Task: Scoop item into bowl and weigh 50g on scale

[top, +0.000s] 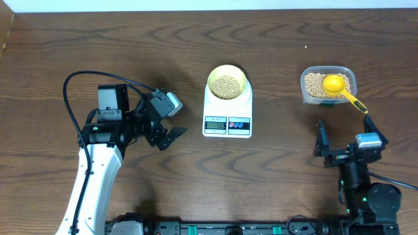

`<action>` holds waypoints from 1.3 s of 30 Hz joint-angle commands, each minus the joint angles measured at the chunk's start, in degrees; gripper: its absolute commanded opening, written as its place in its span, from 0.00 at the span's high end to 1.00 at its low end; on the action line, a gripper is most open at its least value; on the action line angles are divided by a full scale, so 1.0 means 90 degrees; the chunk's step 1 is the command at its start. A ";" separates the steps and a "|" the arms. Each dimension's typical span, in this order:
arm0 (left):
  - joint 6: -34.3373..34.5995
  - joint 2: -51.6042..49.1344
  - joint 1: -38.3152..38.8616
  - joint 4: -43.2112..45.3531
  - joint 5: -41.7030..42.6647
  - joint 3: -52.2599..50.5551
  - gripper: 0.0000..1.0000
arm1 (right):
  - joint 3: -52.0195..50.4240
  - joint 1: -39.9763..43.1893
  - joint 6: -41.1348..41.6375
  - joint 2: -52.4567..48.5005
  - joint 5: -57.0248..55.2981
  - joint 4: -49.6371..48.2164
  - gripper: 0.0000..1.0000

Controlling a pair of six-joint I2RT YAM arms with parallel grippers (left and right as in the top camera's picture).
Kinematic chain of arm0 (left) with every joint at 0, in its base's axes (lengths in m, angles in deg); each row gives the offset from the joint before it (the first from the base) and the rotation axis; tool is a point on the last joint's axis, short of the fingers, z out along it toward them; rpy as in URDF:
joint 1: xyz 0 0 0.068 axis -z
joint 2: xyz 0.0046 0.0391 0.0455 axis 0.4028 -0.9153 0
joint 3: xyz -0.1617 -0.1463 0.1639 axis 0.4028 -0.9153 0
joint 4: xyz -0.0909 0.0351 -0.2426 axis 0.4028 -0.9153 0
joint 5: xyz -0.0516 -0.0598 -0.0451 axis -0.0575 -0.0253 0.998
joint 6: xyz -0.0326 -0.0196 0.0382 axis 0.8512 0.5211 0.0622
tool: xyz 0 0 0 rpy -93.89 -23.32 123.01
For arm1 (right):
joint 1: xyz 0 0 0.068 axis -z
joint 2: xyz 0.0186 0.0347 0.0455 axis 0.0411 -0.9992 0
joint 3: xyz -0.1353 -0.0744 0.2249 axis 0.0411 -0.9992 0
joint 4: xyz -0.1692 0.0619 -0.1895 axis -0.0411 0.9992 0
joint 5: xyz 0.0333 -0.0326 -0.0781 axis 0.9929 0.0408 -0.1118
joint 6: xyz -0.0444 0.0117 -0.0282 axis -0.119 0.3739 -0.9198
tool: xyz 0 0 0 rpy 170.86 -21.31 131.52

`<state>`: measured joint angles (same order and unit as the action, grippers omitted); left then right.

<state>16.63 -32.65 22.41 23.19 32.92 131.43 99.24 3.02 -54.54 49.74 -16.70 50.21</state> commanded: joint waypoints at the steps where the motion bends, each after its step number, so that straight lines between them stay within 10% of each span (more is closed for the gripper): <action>1: 0.0005 0.0068 -0.0027 -0.0002 0.0102 -0.0036 0.05 | -0.0522 -0.0051 -0.0078 0.0311 -0.0175 -0.0216 0.01; 39: 0.0007 0.0068 -0.0027 -0.0002 0.0102 -0.0036 0.05 | -0.1365 -0.0049 -0.0073 0.0933 -0.0410 0.0291 0.01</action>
<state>16.63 -32.65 22.41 23.21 32.90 131.43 87.11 3.02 -54.71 57.74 -19.70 52.66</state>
